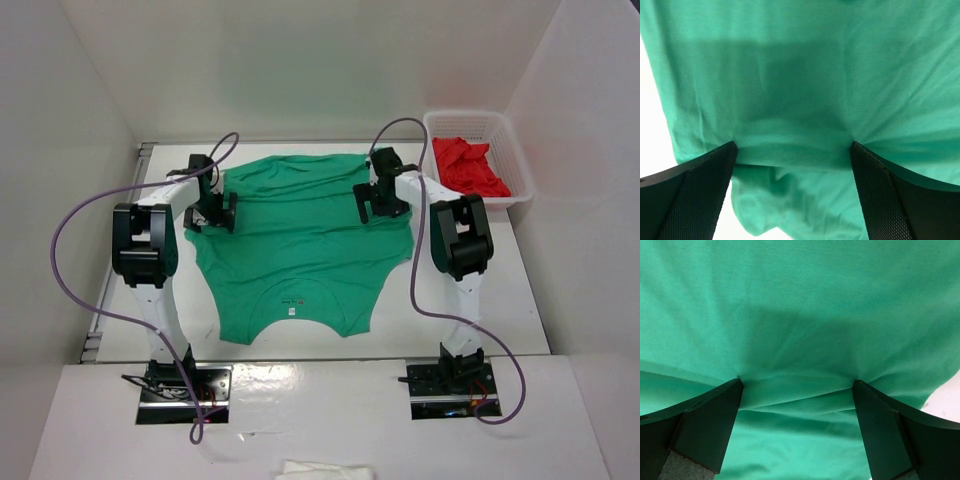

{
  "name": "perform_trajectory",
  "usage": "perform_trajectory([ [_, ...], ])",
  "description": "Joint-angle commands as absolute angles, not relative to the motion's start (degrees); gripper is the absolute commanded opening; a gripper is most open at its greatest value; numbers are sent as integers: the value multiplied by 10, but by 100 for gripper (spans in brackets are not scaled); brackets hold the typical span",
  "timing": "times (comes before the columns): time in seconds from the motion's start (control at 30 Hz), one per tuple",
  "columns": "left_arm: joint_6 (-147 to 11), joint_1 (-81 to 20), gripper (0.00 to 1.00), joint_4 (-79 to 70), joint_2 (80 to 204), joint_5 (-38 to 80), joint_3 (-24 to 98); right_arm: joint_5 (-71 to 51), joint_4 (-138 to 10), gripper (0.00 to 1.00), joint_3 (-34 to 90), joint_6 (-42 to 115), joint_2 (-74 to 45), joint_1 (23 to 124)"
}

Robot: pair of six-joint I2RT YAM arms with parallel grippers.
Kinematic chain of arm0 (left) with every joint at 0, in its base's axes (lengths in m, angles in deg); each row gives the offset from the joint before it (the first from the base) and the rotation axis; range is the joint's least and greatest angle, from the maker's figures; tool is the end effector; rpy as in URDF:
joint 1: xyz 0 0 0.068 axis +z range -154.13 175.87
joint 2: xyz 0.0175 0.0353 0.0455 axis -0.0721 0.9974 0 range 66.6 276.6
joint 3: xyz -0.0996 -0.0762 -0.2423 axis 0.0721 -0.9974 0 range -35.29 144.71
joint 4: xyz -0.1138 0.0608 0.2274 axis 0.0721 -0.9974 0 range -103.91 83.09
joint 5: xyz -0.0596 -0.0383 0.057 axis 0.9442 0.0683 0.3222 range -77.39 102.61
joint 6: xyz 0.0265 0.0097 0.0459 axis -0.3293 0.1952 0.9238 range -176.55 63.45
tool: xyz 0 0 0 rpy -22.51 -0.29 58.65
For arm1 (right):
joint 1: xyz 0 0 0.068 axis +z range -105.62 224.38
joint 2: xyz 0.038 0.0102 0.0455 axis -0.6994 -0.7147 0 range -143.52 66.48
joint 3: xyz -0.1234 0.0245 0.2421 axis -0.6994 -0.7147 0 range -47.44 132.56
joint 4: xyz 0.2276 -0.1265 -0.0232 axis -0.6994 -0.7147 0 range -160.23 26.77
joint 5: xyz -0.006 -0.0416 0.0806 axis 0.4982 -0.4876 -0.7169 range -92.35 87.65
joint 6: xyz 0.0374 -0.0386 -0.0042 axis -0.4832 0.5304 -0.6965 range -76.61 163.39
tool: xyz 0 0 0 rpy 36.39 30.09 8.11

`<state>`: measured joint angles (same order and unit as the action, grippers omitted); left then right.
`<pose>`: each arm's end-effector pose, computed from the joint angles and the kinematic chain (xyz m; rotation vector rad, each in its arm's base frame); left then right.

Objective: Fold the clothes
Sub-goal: Flatten the tank top out

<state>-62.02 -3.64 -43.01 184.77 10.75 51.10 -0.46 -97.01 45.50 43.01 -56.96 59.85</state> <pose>0.4257 0.0049 0.1667 -0.1520 2.7503 0.0216 0.4385 0.1201 0.1625 -0.3435 2.6702 0.0406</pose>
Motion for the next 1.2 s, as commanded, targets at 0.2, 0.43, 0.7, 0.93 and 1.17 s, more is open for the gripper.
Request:
perform_trajectory([
  [0.2,-524,-32,100,-567,1838,87,472,-17,-1052,99,402,456,-517,593],
  [0.43,-500,-32,100,-583,1810,87,422,-5,-1060,99,330,461,-465,599],
  [0.7,-489,-32,100,-583,1763,87,370,0,-1060,99,276,466,-406,604],
  [0.93,-484,-32,100,-589,1726,81,401,-13,-1078,99,304,485,-381,604],
  [1.17,-484,-32,100,-582,1689,108,531,-38,-1110,99,439,515,-364,604],
])
